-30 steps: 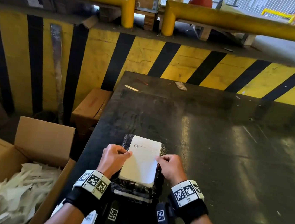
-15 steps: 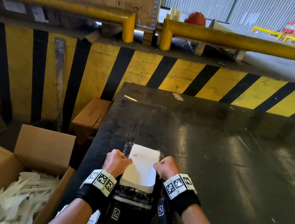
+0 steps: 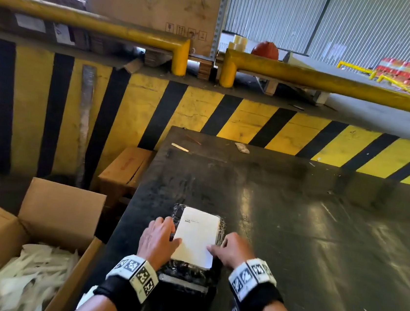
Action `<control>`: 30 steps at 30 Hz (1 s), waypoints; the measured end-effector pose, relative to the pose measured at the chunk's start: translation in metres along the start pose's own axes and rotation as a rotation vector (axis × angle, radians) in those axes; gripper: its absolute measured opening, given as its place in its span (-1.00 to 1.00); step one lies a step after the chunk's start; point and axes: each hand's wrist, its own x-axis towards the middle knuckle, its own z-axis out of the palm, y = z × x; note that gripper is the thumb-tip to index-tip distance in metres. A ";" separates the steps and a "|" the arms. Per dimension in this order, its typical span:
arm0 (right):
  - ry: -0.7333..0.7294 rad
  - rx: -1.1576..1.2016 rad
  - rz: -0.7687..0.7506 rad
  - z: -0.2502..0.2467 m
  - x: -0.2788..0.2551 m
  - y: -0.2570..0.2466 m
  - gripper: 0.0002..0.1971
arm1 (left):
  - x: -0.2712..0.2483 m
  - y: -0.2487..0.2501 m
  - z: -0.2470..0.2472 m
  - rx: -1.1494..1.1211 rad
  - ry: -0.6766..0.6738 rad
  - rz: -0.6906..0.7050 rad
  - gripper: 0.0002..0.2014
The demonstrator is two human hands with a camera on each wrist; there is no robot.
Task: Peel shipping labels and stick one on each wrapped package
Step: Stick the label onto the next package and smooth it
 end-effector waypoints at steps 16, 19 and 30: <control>-0.018 -0.252 -0.306 0.027 0.019 0.006 0.10 | -0.020 -0.016 0.026 -0.009 -0.370 -0.006 -0.24; -0.044 -0.216 -0.215 0.020 0.047 0.002 -0.20 | -0.019 -0.015 0.025 -0.019 -0.394 -0.030 -0.24; -0.134 -0.394 -0.457 0.022 -0.006 0.000 0.21 | -0.020 -0.012 0.021 -0.046 -0.371 -0.036 -0.01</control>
